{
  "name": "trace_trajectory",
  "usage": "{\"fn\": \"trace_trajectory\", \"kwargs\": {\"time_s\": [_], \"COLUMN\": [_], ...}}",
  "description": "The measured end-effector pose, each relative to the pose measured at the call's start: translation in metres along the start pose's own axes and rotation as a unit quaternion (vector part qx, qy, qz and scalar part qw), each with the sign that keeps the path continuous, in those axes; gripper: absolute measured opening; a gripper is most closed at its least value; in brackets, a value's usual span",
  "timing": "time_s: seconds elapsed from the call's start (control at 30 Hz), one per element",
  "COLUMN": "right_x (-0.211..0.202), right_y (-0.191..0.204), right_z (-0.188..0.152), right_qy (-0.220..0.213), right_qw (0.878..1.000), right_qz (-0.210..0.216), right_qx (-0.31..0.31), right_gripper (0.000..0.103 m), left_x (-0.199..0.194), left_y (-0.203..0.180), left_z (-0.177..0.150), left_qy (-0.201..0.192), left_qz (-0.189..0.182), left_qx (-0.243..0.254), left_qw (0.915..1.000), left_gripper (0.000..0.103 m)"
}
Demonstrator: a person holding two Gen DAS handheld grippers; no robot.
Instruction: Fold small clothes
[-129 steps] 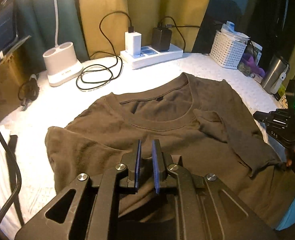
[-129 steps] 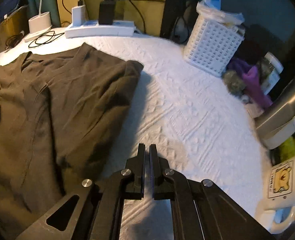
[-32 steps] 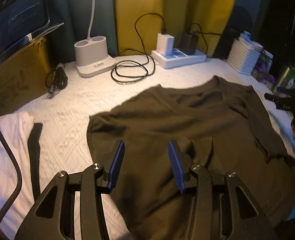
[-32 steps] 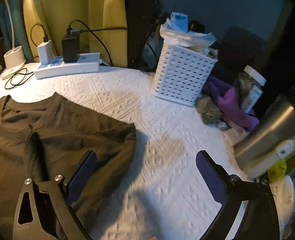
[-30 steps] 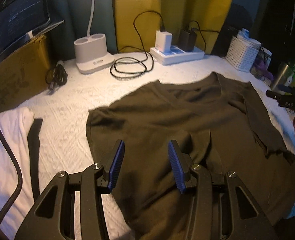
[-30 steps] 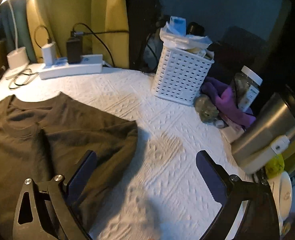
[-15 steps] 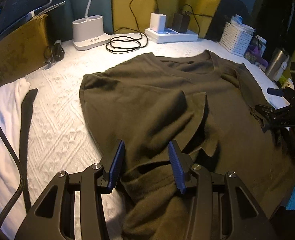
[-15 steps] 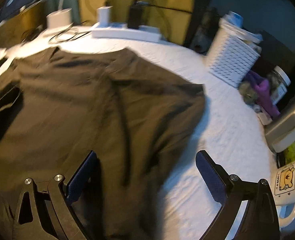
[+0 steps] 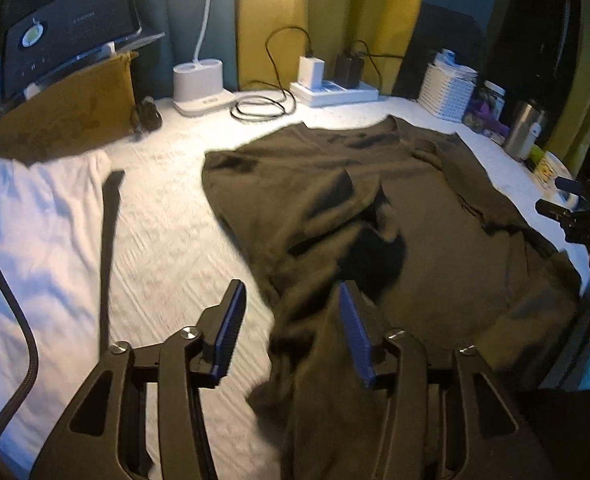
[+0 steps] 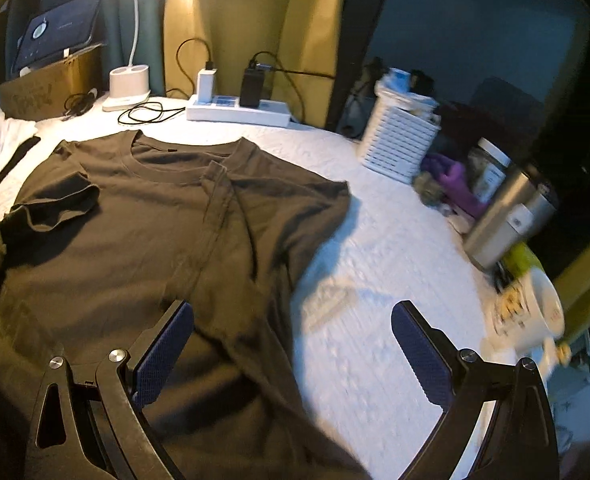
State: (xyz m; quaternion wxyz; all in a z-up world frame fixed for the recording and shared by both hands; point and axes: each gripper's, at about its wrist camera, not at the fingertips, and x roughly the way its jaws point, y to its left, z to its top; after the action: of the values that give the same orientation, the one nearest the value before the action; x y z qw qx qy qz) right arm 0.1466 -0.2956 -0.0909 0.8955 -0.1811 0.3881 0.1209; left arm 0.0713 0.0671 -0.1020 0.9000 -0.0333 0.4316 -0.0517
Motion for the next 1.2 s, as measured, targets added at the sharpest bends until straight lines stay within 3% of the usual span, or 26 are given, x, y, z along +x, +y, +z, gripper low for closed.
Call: {"fn": "trace_trajectory", "kwargs": {"time_s": [0.17,0.47,0.53,0.7,0.77,0.97,1.13,1.17,1.2], "right_x": [-0.018,-0.041,-0.043,-0.045,-0.047,-0.03,-0.021,-0.021,-0.024], "right_y": [-0.016,-0.04,-0.043,-0.047,-0.042,-0.033,-0.03,-0.03,-0.032], "right_z": [-0.032,-0.09,-0.101,-0.115,-0.114,-0.115,-0.118,-0.118,-0.119], "right_qy": [0.008,0.019,0.024,0.027,0.022,0.036,0.026,0.022,0.017], "right_qw": [1.0,0.997,0.996,0.993,0.994,0.992,0.991,0.991,0.99], "right_qz": [-0.012,-0.012,-0.002,0.028,0.038,0.061,0.061,0.061,0.064], "right_qx": [0.027,0.078,0.086,0.109,0.105,0.107,0.117,0.118,0.122], "right_gripper": [0.1,0.099,0.093,0.058,0.052,0.052,0.052,0.044,0.021], "left_x": [0.006,0.011,0.009,-0.004,-0.013,-0.028,-0.006,-0.002,-0.001], "left_y": [-0.009,-0.023,-0.024,-0.032,-0.037,-0.045,-0.042,-0.042,-0.041], "left_z": [-0.024,-0.044,-0.047,-0.05,-0.05,-0.053,-0.061,-0.062,-0.064], "left_qy": [0.024,0.023,0.016,-0.002,-0.014,-0.028,0.012,0.016,0.015], "left_qz": [-0.013,-0.007,-0.007,-0.001,-0.003,-0.007,-0.007,-0.005,-0.006], "left_qx": [-0.002,0.018,0.018,0.04,0.047,0.057,0.053,0.051,0.049], "left_qw": [0.9996,0.9995,0.9997,0.9992,0.9988,0.998,0.9985,0.9986,0.9987], "left_gripper": [0.053,0.053,0.052,0.012,0.01,0.009,0.01,0.01,0.01]}}
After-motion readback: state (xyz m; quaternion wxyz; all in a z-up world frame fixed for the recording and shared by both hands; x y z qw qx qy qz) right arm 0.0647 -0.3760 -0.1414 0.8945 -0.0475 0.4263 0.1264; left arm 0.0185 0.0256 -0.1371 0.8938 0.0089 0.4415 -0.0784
